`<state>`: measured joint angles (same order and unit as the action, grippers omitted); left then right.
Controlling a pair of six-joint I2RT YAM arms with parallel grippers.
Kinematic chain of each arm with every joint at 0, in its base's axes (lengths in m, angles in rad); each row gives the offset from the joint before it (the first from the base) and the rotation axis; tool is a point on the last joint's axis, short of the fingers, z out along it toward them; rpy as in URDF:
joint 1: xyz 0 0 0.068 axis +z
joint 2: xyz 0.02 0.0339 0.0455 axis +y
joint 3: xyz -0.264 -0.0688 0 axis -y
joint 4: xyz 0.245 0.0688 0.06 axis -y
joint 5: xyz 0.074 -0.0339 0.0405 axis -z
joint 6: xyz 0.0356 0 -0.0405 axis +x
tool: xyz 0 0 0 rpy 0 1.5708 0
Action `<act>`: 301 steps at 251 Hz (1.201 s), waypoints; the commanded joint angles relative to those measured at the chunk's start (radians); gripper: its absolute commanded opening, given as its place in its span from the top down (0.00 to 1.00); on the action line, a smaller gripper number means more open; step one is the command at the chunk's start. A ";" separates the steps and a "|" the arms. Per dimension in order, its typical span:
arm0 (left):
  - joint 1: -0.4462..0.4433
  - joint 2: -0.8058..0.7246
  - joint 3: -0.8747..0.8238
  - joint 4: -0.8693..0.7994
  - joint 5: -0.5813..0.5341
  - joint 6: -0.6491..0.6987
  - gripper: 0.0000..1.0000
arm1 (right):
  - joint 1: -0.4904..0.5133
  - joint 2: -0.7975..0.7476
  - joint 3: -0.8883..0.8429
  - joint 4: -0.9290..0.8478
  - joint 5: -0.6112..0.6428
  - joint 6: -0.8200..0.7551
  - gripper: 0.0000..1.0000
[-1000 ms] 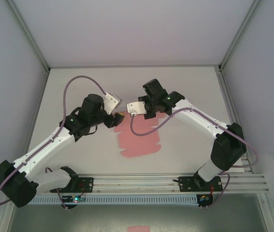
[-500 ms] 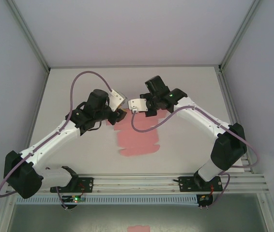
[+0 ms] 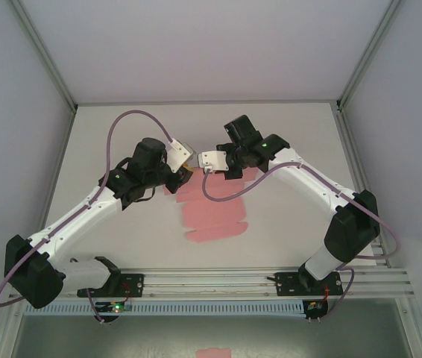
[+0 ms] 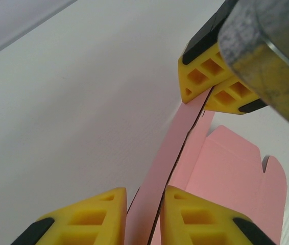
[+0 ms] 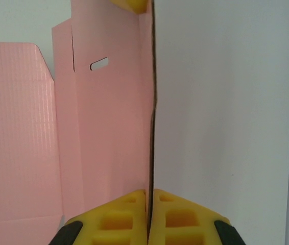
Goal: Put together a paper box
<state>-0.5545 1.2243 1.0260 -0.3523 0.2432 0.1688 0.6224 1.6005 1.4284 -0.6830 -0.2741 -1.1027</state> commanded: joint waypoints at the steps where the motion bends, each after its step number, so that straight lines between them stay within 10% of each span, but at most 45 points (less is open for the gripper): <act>1: 0.002 0.016 0.026 -0.018 0.001 -0.020 0.82 | -0.001 0.013 0.057 -0.003 -0.042 0.055 1.00; 119: -0.025 0.092 0.115 0.050 -0.227 -0.241 0.87 | 0.076 0.083 0.149 0.072 0.183 0.431 1.00; 170: -0.042 0.148 0.042 0.240 -0.383 -0.533 0.95 | 0.129 0.085 0.125 0.192 0.281 0.642 1.00; 241: -0.041 0.112 -0.158 0.594 -0.356 -0.897 0.92 | 0.138 0.025 -0.025 0.422 0.267 0.798 1.00; 301: -0.044 0.147 -0.164 0.604 -0.312 -0.899 0.89 | 0.139 -0.003 -0.067 0.463 0.222 0.806 1.00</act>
<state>-0.5823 1.3479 0.8654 0.1787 -0.1211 -0.6514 0.7422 1.6741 1.3647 -0.3794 0.0162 -0.3298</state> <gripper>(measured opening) 0.100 0.049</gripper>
